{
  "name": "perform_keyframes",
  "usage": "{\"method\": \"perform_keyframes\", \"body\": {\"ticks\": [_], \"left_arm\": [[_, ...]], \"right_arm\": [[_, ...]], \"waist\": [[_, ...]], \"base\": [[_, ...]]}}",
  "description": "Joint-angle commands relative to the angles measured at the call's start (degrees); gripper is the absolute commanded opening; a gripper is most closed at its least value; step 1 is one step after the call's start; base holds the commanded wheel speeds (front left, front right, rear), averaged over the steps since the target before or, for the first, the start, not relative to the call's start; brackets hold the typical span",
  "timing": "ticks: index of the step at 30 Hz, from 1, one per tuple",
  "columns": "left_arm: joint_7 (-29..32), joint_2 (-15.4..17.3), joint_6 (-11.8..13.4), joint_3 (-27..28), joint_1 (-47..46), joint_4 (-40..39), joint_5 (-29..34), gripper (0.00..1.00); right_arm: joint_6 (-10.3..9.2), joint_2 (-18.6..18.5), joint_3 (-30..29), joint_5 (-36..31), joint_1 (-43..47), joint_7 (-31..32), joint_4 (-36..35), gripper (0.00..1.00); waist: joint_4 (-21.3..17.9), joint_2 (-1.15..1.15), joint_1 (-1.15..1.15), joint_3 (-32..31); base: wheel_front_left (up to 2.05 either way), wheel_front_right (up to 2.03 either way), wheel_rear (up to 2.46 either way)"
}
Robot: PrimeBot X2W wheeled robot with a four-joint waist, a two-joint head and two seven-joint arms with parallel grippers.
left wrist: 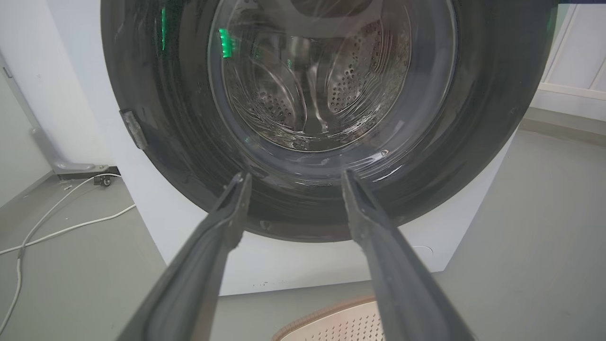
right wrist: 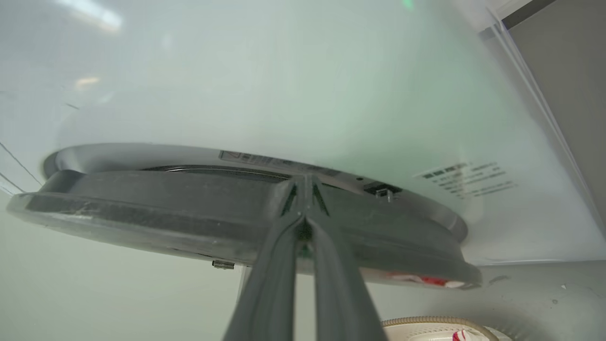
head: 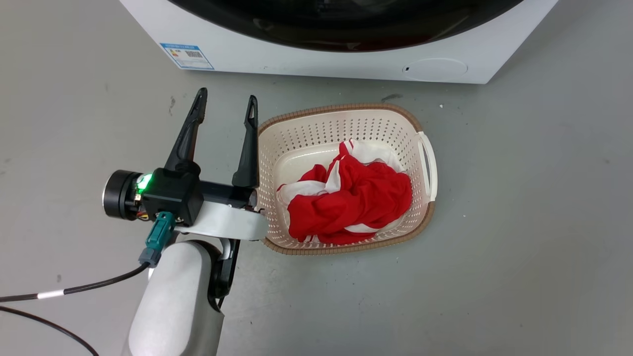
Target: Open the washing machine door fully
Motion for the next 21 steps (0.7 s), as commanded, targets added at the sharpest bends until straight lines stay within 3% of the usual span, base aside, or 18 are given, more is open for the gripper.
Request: {"method": "perform_keyframes", "body": {"ticks": [1,12,21], "left_arm": [[-0.14,-0.09,0.43,-0.58,-1.24,-0.53,-0.41,1.00],[-0.14,-0.09,1.43,-2.38,-2.16,-0.32,-1.52,1.00],[-0.14,-0.09,1.70,-2.60,-2.26,0.14,-1.84,1.00]], "right_arm": [[0.00,-0.02,0.16,-0.63,-1.47,0.25,0.86,0.00],[0.00,1.44,0.42,0.35,-2.64,4.79,0.82,0.00],[0.14,2.99,0.82,2.98,-0.30,12.81,-2.29,0.00]], "waist": [[0.39,0.00,-0.01,1.01],[1.09,0.00,-0.01,2.65],[1.47,0.00,-0.01,2.67]], "base": [[0.00,0.00,0.00],[0.00,0.00,0.00],[0.00,0.00,0.00]]}}
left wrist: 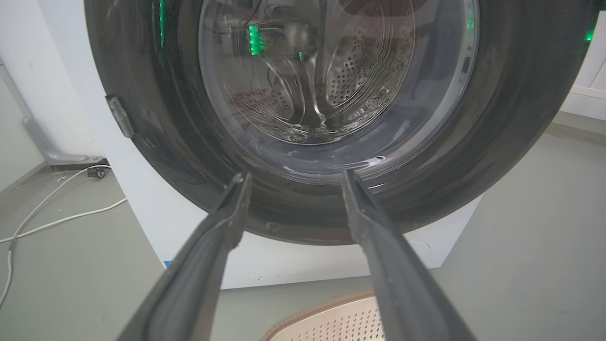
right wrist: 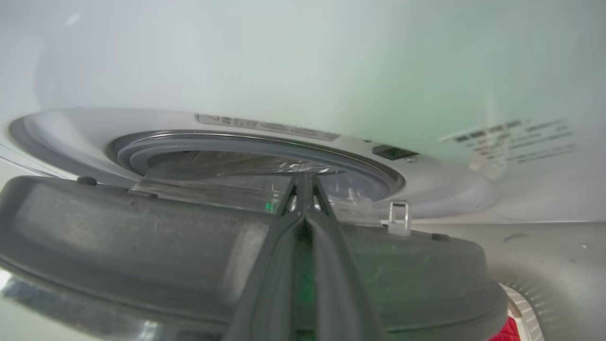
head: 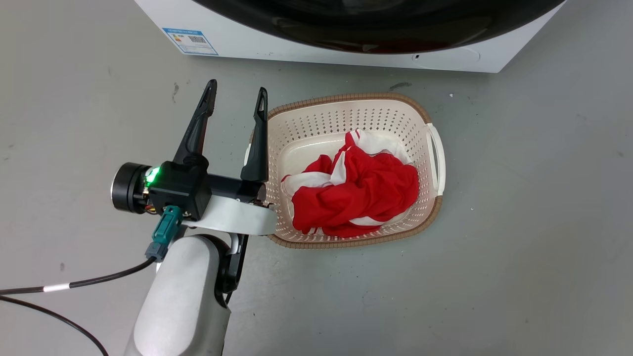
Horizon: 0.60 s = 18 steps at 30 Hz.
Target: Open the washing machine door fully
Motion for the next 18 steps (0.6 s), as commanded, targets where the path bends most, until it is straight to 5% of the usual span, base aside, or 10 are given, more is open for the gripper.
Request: {"method": "perform_keyframes", "body": {"ticks": [1,18], "left_arm": [[-0.14,-0.06,0.23,-0.09,-0.49,0.12,-0.17,1.00],[-0.14,0.01,-0.42,0.79,2.61,2.46,0.09,1.00]], "right_arm": [[0.32,3.65,1.22,0.78,1.62,2.43,-1.30,0.00],[0.18,2.96,1.65,4.72,10.73,13.47,-6.32,0.00]], "waist": [[0.00,0.00,0.00,-0.18],[-1.68,0.00,0.00,-7.08]], "base": [[0.00,0.00,0.00],[0.00,0.00,0.00]]}}
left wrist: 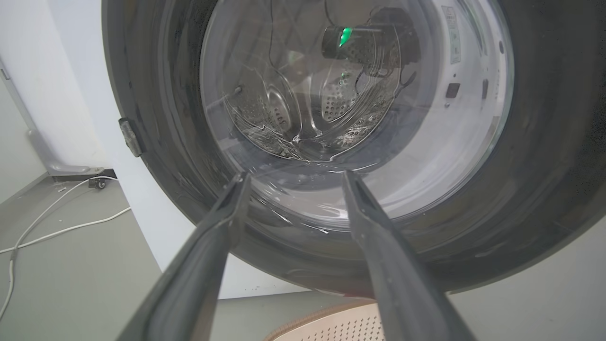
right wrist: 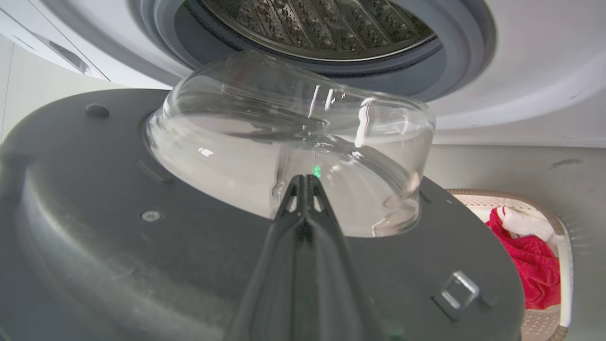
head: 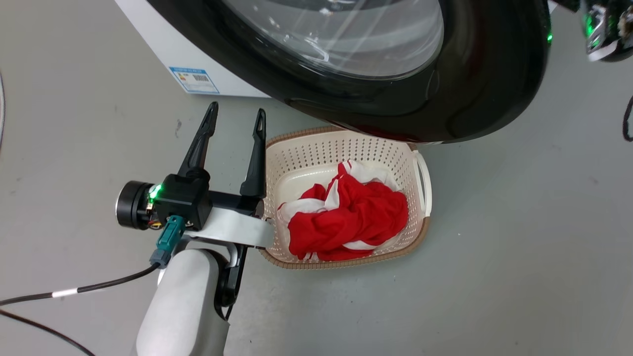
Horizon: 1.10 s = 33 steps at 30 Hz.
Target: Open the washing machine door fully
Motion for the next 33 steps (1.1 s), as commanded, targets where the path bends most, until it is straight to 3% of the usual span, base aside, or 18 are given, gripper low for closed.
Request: {"method": "perform_keyframes", "body": {"ticks": [1,12,32,33], "left_arm": [[-0.14,0.07,-0.06,0.41,1.11,0.36,0.32,1.00],[-0.14,0.06,-1.52,1.48,5.15,2.34,0.98,1.00],[-0.14,0.05,-3.81,2.77,11.35,4.18,1.87,1.00],[-0.14,0.06,-4.05,2.80,12.49,4.27,1.85,1.00]], "right_arm": [[0.00,0.40,0.19,0.56,1.60,1.13,-0.66,0.00],[0.00,2.57,2.71,1.73,10.27,6.81,-5.68,0.00],[0.00,7.91,7.28,2.83,26.67,10.93,-17.87,0.00],[0.00,9.45,8.03,2.59,29.53,10.49,-20.33,0.00]], "waist": [[-0.53,0.00,0.00,-1.62],[-1.50,0.00,0.00,-8.53],[-0.89,0.00,0.00,-18.27],[-0.67,0.00,0.00,-19.45]], "base": [[0.00,0.00,0.00],[0.00,0.00,0.00],[0.00,0.00,0.00],[0.00,0.00,0.00]]}}
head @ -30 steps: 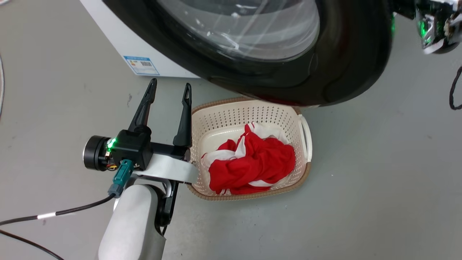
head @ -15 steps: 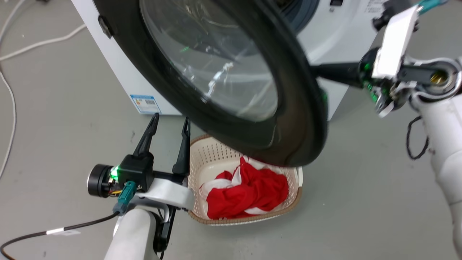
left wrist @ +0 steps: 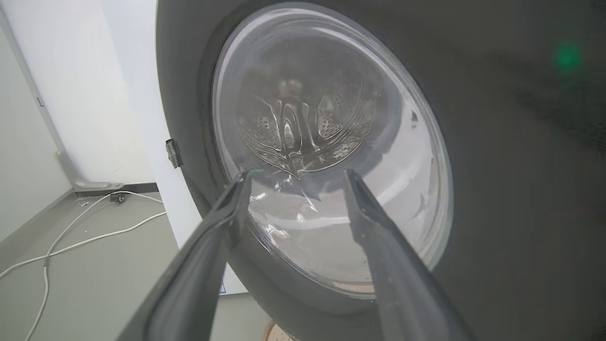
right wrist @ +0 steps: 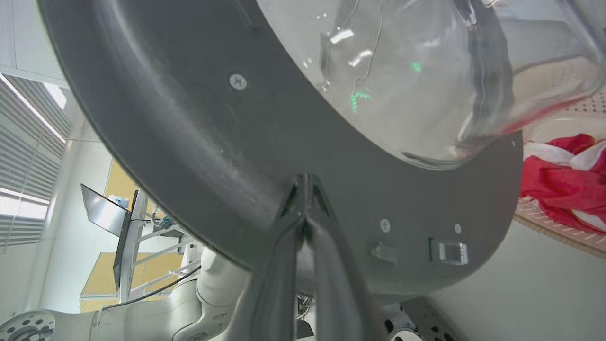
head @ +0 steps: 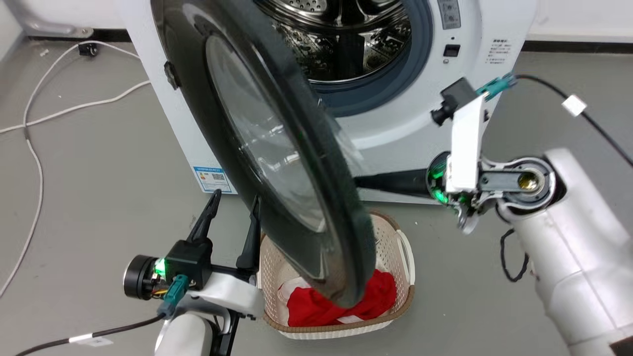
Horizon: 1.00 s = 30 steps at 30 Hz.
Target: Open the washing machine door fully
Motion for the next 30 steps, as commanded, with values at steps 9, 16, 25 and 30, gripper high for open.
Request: {"method": "perform_keyframes", "body": {"ticks": [9,16,25,30], "left_arm": [[-0.14,0.01,0.15,0.26,1.39,0.05,-0.25,1.00],[-0.14,0.01,0.64,0.72,1.60,0.16,-0.42,1.00],[-0.14,0.02,1.22,3.03,2.88,0.01,-0.60,1.00],[-0.14,0.00,1.48,4.31,4.01,-0.05,-1.03,1.00]], "right_arm": [[0.00,3.10,-0.49,-0.81,5.86,-3.94,-3.75,0.00],[0.00,2.94,-6.09,-0.49,10.44,-13.56,-6.07,0.00],[0.00,1.52,-17.33,1.56,24.51,-27.97,-11.95,0.00],[0.00,2.95,-20.62,-2.55,33.66,-38.81,-16.30,1.00]], "waist": [[-0.29,0.00,0.01,-0.04],[-1.42,0.00,0.01,-0.41],[-4.46,0.00,0.01,-1.47],[-5.30,0.00,0.01,-2.31]], "base": [[0.00,0.00,0.00],[0.00,0.00,0.00],[0.00,0.00,0.00],[0.00,0.00,0.00]]}}
